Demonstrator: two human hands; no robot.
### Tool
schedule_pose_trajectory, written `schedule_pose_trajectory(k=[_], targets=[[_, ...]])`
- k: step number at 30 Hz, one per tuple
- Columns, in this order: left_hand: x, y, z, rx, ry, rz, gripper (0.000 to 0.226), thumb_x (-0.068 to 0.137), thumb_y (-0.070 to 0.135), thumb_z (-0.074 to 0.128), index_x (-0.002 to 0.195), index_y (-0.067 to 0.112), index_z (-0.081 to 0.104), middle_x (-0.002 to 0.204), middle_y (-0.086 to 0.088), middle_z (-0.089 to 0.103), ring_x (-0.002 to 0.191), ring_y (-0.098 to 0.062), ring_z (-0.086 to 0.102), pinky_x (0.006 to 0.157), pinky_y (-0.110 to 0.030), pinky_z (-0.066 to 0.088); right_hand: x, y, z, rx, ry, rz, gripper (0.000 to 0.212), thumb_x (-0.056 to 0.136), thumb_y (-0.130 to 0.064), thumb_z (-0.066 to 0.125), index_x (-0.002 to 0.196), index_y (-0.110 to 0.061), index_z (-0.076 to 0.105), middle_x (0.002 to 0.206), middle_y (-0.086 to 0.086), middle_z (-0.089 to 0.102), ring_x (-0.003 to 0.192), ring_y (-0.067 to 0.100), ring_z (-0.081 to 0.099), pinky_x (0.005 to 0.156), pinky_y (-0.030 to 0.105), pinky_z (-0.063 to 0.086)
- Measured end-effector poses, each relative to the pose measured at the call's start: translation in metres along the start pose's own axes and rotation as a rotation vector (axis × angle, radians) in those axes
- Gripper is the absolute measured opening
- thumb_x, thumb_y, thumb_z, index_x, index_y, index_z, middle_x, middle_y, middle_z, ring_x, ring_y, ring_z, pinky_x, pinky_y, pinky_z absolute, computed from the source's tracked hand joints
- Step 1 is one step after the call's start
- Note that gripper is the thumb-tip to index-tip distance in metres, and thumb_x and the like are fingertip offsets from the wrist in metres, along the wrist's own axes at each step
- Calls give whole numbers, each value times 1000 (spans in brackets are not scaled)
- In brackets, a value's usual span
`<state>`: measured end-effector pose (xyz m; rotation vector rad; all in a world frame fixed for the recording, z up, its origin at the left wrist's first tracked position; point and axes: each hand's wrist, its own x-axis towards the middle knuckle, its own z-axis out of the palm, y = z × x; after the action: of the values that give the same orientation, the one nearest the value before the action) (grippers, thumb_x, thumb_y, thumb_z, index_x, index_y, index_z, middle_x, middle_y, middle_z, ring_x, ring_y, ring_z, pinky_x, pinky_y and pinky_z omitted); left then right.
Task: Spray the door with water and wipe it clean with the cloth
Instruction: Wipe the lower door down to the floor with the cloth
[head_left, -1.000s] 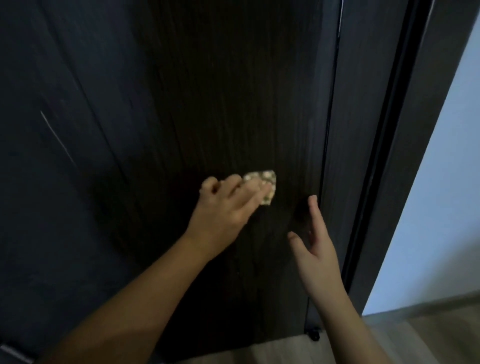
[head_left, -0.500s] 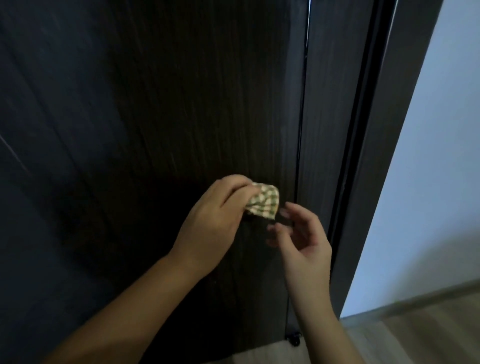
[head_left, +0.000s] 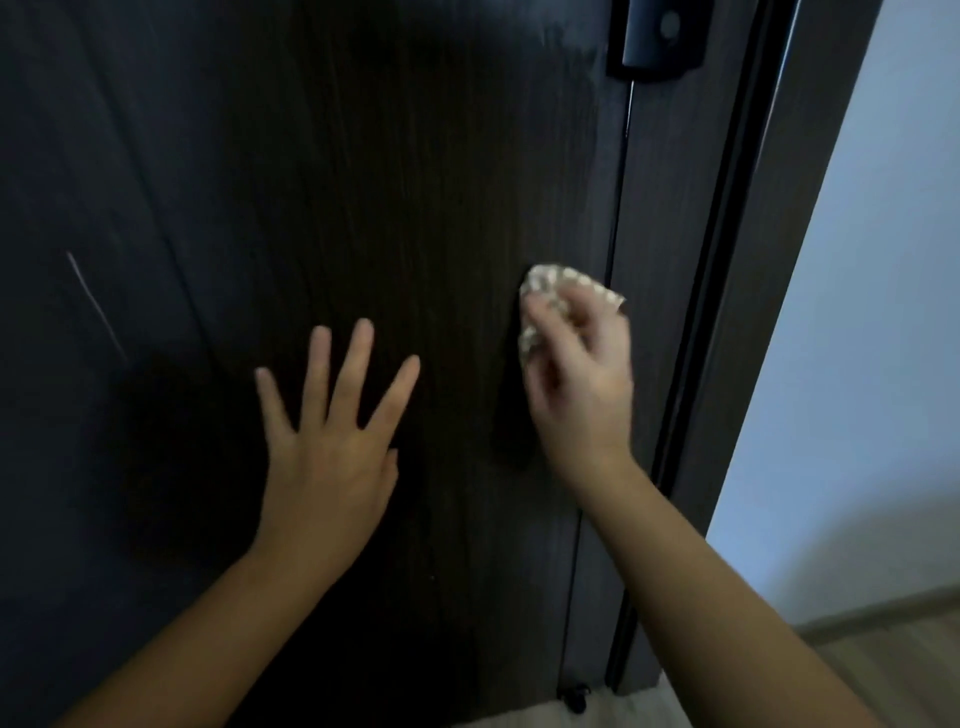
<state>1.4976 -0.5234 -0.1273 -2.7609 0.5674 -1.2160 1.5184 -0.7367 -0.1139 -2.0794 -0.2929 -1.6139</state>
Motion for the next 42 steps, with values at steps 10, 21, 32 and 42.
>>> schedule_pose_trajectory(k=[10, 21, 32, 42], targets=[[-75, -40, 53, 1, -72, -164, 78, 86, 39, 61, 150, 15, 23, 159, -20, 6, 145, -43, 6, 106, -71, 17, -76, 37, 5, -84, -179, -14, 39, 86, 2, 59, 124, -6, 63, 135, 16, 46, 120, 34, 46, 104, 28, 35], [-118, -33, 84, -178, -62, -311, 89, 75, 18, 75, 148, 16, 25, 159, -17, 6, 146, -38, 4, 109, -66, 21, -147, 23, 23, 41, -278, 134, 50, 79, 2, 66, 127, -10, 60, 136, 8, 36, 127, 20, 40, 106, 28, 40], [-125, -27, 91, -305, -21, -531, 85, 78, 10, 71, 149, 22, 26, 160, -14, 3, 146, -35, 2, 111, -58, 23, -123, -15, 44, 107, -89, 206, 44, 78, 7, 55, 118, -7, 65, 122, 13, 43, 116, 15, 43, 103, 19, 37], [-130, -18, 87, -545, -94, -570, 86, 87, 8, 61, 149, 36, 9, 156, 15, -21, 144, -9, -20, 112, -30, 6, -148, -68, 85, 180, -306, -86, 36, 84, 0, 57, 117, -10, 68, 125, 10, 54, 114, 25, 49, 100, 27, 38]])
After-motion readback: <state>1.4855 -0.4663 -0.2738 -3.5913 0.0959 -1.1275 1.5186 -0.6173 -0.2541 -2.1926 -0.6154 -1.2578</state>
